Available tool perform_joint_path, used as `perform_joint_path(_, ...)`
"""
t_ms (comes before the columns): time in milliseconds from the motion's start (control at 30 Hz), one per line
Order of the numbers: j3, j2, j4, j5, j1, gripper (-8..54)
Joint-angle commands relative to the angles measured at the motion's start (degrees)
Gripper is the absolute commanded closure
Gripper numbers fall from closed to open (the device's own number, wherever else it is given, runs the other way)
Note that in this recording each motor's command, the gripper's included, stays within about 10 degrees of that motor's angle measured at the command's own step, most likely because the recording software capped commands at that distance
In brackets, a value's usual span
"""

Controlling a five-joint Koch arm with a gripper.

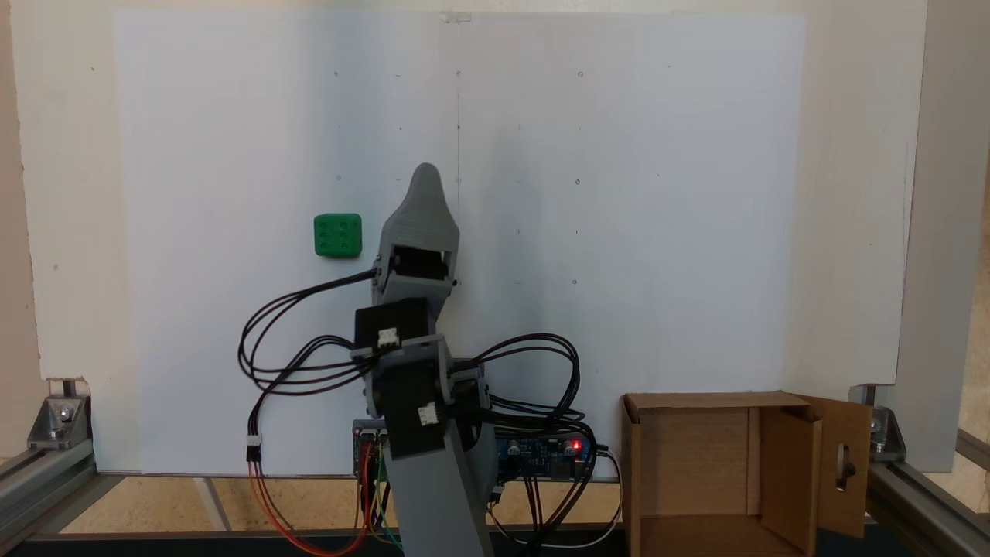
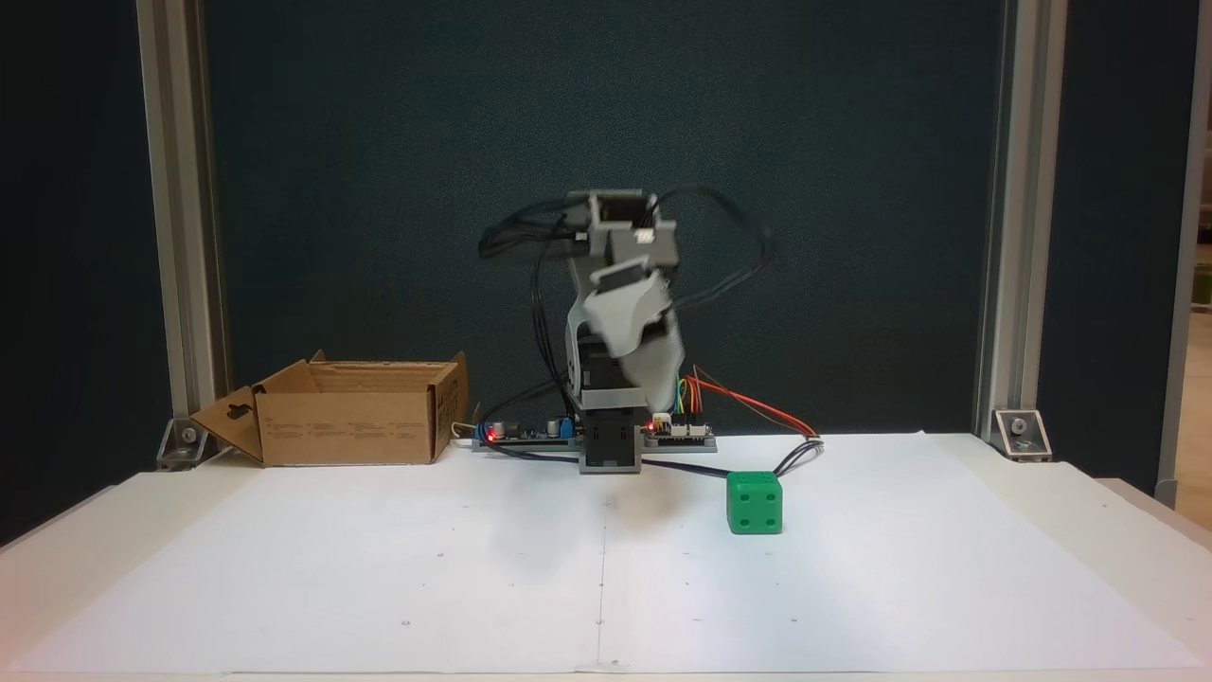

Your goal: Grasp a green dice and put it in the bin.

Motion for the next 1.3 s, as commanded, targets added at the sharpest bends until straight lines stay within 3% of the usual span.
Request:
perform_joint_path(0, -7.73, 5.89, 9.03, 8.26, -3.60, 2.5)
perform_joint_path(433, -31.82, -8.26, 53.53, 13.54, -13.62, 2.5)
perform_joint_path(1000, -36.04, -25.22, 46.58, 15.38, -19.60, 2.0)
perform_joint_path(1267, -29.71, -26.46, 42.36, 15.38, -23.82, 1.3)
